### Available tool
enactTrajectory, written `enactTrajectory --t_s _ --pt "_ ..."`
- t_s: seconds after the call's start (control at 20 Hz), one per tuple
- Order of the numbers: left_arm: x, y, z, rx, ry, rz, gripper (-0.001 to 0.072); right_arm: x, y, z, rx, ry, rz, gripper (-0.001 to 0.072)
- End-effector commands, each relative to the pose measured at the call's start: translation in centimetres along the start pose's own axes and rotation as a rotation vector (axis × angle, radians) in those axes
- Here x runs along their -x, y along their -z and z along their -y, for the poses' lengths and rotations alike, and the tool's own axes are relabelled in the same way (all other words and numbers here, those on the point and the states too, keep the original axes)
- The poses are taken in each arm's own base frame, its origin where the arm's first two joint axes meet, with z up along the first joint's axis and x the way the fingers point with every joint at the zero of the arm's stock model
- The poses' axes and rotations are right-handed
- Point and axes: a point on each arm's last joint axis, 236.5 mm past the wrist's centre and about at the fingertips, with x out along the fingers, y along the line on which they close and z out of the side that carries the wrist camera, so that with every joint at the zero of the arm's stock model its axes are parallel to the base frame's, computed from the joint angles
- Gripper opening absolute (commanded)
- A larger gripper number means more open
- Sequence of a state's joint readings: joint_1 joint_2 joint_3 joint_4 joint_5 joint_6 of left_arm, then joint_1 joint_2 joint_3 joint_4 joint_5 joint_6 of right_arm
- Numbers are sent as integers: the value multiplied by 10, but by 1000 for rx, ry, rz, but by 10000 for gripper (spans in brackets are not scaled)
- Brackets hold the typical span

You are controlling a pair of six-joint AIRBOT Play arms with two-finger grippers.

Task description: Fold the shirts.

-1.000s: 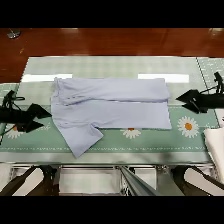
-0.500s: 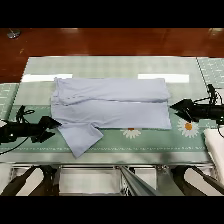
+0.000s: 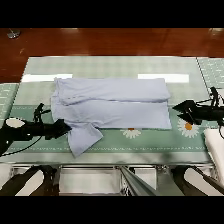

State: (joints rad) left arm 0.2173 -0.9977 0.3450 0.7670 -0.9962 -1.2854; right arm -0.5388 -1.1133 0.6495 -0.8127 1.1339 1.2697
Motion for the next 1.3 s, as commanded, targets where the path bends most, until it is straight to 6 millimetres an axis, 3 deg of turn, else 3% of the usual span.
enactTrajectory --t_s 0.0,0.1,0.2,0.4,0.6,0.8,0.85,0.95,1.05,1.25 --pt "-1 7 13 -31 47 -29 21 7 27 42 -127 145 -98 633" --pt "0 7 14 -38 48 -31 22 4 66 52 -116 182 -238 633" --pt "0 7 16 -35 55 -31 22 1 83 60 -91 225 -296 633" --pt "1 13 17 -58 63 -57 22 -13 75 59 -88 269 -256 633" --pt "1 12 17 -57 62 -50 22 -45 54 21 -54 186 -227 632" --pt "1 11 17 -58 61 -49 22 -64 42 3 -34 174 -247 631" --pt "1 11 18 -63 62 -49 22 -67 44 1 -28 175 -263 575" --pt "7 3 23 -104 61 -38 22 -66 43 -5 23 160 -279 21" --pt "19 -15 37 -147 71 1 22 -57 35 -14 98 149 -288 17" --pt "51 -80 68 -227 68 206 22 -37 -16 -37 148 142 -167 17"
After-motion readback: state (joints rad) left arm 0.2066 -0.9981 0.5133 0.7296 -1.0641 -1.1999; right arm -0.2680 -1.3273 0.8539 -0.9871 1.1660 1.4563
